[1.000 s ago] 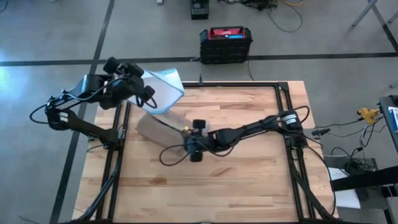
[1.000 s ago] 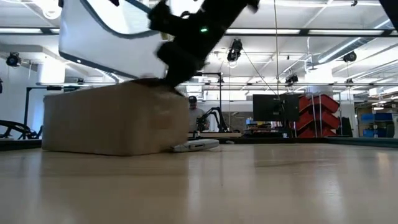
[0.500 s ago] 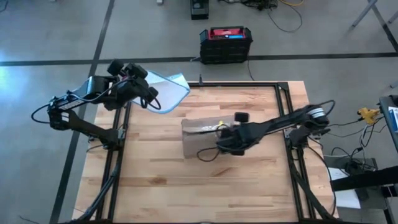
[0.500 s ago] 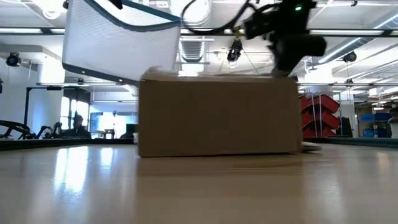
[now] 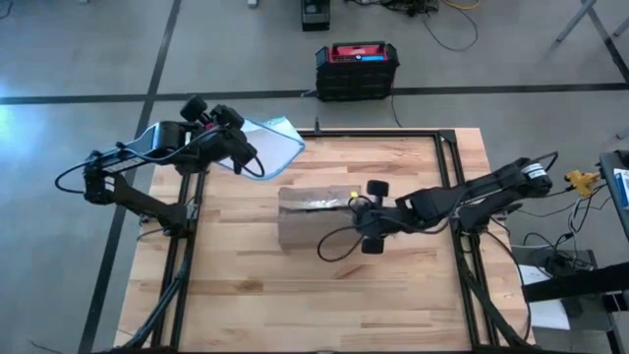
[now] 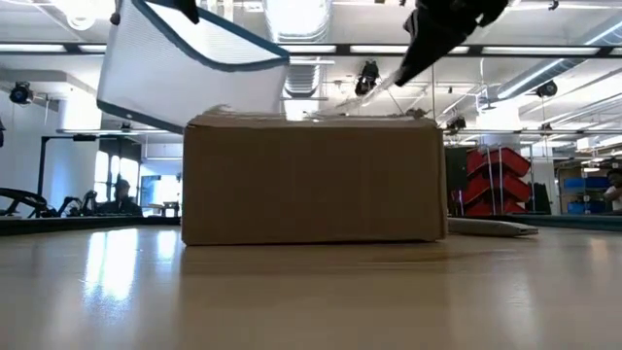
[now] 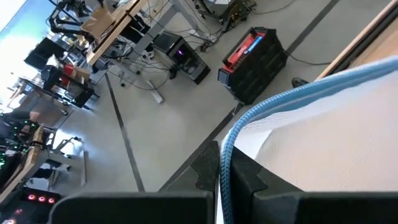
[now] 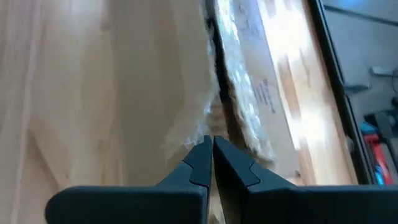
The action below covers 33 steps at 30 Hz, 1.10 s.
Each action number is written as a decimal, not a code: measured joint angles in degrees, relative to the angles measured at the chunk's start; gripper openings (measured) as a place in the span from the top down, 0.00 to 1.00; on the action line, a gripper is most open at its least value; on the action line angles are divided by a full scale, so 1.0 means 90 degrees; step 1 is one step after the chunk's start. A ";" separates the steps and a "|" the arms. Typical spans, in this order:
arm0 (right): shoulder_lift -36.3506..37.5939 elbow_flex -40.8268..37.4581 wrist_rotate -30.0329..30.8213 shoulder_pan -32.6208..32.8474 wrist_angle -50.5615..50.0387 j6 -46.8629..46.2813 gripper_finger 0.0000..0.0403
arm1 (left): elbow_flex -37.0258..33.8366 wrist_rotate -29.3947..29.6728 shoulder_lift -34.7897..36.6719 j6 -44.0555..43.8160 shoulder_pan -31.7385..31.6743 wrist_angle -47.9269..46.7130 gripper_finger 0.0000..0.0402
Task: Unpack boxes
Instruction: Remove the white charger cable from the cardboard box
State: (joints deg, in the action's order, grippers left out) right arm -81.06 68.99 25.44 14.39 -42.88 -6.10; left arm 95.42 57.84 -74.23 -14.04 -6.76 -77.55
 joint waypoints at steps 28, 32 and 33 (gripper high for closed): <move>-0.0549 0.0007 -0.1141 -0.1534 0.1111 0.2204 1.00 | 0.0000 -0.0174 0.0026 0.0452 -0.0632 0.0087 1.00; -0.1074 0.0326 -0.1305 -0.1538 0.1079 0.2447 1.00 | 0.0000 -0.0713 0.0026 0.0457 -0.0750 0.0099 1.00; -0.1195 0.0454 -0.1497 -0.1535 0.0991 0.2457 1.00 | 0.0000 -0.0733 0.0026 0.0459 -0.0770 0.0096 1.00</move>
State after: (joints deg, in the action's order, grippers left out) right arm -91.81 73.08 11.97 0.57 -33.96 16.01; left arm 95.42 51.25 -74.00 -9.92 -13.69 -76.69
